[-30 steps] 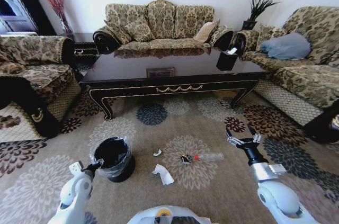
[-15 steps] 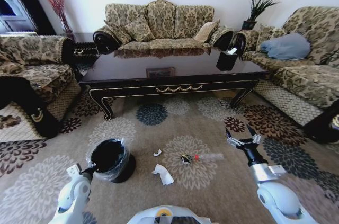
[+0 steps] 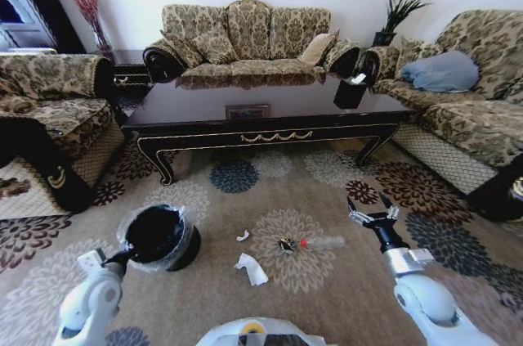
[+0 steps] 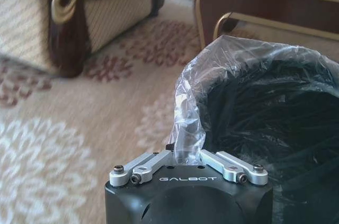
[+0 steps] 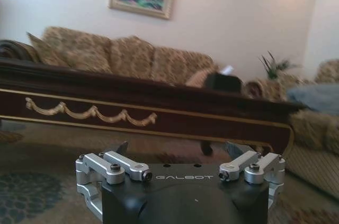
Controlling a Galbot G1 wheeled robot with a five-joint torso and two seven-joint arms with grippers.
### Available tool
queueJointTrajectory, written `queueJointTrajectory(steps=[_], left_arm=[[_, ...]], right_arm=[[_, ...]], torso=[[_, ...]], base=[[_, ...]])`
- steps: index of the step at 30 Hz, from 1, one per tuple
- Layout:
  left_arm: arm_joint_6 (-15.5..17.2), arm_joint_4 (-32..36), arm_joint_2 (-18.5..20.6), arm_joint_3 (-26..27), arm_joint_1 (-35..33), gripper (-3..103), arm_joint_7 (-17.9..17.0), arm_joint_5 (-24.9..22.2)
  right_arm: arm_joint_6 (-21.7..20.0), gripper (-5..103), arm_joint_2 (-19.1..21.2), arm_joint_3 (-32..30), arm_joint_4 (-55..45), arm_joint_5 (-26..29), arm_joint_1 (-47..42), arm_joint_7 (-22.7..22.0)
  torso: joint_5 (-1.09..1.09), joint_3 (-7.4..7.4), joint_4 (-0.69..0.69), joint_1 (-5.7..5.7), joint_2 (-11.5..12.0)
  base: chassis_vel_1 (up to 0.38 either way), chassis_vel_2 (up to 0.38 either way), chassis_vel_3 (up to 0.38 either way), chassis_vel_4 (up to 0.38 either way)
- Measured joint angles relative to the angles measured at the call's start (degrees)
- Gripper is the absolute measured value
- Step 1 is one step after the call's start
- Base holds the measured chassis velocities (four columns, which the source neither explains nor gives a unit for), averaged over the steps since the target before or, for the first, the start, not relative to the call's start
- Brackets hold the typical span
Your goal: Move to the front of the table and pick up the trash from the floor, then place it into the trash bin.
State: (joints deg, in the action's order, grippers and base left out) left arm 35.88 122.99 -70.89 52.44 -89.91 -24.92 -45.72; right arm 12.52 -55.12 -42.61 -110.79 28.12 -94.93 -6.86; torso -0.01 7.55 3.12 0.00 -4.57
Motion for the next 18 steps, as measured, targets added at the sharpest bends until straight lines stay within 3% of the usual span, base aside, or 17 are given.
queueJointTrajectory(steps=[4,10,11,13,15,18], left_arm=[[0.2,3.5,1.2,0.8,-1.6,2,0.3,-0.6],[0.5,6.3,1.2,3.2,-3.9,2,0.2,-1.3],[0.5,7.1,0.9,3.7,-4.4,2,0.2,-1.3],[0.6,8.7,-0.1,4.5,-5.7,2,0.3,-1.4],[0.6,9.0,-0.3,4.7,-6.0,2,0.3,-1.4],[0.6,10.6,-1.2,6.3,-7.8,2,0.3,-1.4]], right_arm=[[-2.0,100,-0.6,0.9,1.4,1.3,0.4,-1.9],[-4.6,100,2.0,5.5,5.0,0.5,3.0,-2.9],[-6.7,100,2.5,7.7,5.8,1.6,4.1,-6.1],[-11.8,100,2.1,12.9,6.7,9.1,8.0,-16.1],[-12.7,100,1.7,13.9,6.8,11.0,8.9,-18.0],[-14.9,100,-1.6,18.5,9.5,18.2,14.1,-26.6]], torso=[[0.01,0.0,0.01,0.0,0.0],[-0.01,0.0,-0.04,0.0,0.0],[0.01,0.0,-0.04,0.0,0.0],[0.0,0.0,-0.02,0.0,0.0],[0.02,0.0,-0.02,0.0,0.0],[-0.01,0.0,-0.04,0.0,0.0]], base=[[0.0,0.0,0.0,0.0],[0.0,0.0,0.0,0.0],[0.0,0.0,0.0,0.0],[0.0,0.0,0.0,0.0],[0.0,0.0,0.0,0.0],[0.0,0.0,0.0,0.0]])
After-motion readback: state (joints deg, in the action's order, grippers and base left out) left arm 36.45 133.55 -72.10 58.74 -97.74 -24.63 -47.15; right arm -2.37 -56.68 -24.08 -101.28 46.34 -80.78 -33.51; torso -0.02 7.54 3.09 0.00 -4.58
